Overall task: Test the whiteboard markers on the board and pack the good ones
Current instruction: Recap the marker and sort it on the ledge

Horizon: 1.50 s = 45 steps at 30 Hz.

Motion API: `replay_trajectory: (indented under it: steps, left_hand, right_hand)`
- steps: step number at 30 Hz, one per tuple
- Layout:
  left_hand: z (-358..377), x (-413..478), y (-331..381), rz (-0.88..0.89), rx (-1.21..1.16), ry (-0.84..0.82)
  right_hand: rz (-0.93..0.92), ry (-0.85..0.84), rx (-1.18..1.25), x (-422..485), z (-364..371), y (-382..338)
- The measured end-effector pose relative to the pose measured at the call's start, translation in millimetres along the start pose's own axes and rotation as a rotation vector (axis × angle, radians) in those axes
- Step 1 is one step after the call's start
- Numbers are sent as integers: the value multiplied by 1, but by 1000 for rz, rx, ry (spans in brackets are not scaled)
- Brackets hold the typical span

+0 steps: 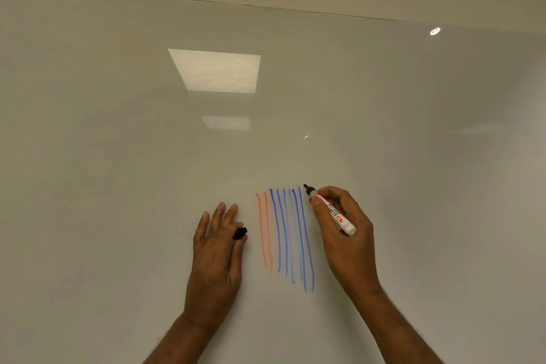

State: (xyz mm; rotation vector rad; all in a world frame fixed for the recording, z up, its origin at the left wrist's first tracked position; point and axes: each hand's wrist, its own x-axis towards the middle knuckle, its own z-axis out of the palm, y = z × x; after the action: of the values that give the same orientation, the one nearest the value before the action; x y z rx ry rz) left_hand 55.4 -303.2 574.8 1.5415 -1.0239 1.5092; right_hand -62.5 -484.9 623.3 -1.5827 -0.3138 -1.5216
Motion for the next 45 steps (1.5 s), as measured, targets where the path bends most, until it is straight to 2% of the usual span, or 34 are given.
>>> replay_trajectory:
  steps: [7,22,28,36,40,45]
  left_hand:
    - [3,-1,-3,14,20,7]
    - [2,0,-1,20,41,-4]
    - [2,-1,-1,15,48,-6]
    - [3,-1,-3,34,74,-6]
    - [3,-1,-3,29,73,-3]
    - [3,-1,-2,29,64,-1]
  right_hand:
    - [-13,10,-13,-13,-2,12]
    - [97,116,-167,-123,-36,56]
    - [25,92,-44,-81,-34,32]
    - [-44,34,-70,-5,-6,14]
    - [-35,33,-92,-8,-6,20]
    - [-4,22,-89,-54,-23,39]
